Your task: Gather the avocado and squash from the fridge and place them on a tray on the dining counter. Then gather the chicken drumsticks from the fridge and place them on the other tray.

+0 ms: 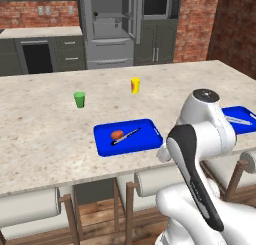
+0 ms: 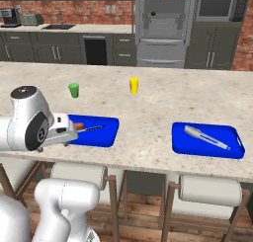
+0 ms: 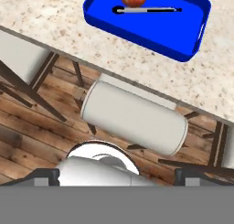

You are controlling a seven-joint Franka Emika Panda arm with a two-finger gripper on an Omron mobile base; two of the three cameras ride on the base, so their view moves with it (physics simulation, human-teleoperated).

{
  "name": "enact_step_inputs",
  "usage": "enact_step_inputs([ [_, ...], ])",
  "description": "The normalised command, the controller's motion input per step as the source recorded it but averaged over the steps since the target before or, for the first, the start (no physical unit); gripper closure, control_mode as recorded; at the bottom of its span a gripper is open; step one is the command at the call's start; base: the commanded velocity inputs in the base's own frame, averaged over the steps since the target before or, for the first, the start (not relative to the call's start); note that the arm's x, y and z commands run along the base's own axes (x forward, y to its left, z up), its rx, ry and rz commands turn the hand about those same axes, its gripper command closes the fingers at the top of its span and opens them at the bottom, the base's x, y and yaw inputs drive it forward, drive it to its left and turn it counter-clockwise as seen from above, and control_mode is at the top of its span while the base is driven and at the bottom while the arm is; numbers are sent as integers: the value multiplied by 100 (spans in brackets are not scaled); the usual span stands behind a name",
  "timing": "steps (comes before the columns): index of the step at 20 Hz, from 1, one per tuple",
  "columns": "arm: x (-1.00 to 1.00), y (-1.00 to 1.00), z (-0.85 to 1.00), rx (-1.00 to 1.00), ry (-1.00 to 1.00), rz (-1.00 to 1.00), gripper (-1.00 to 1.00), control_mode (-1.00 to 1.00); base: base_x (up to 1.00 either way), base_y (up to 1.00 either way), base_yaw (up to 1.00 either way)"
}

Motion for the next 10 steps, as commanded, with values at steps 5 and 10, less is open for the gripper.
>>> enact_step_inputs([
  [5, -88, -23, -11, 0, -10, -8, -100, -100, 0, 0, 0],
  [10, -54, -6, -4, 0, -3, -5, -100, -100, 0, 0, 0],
])
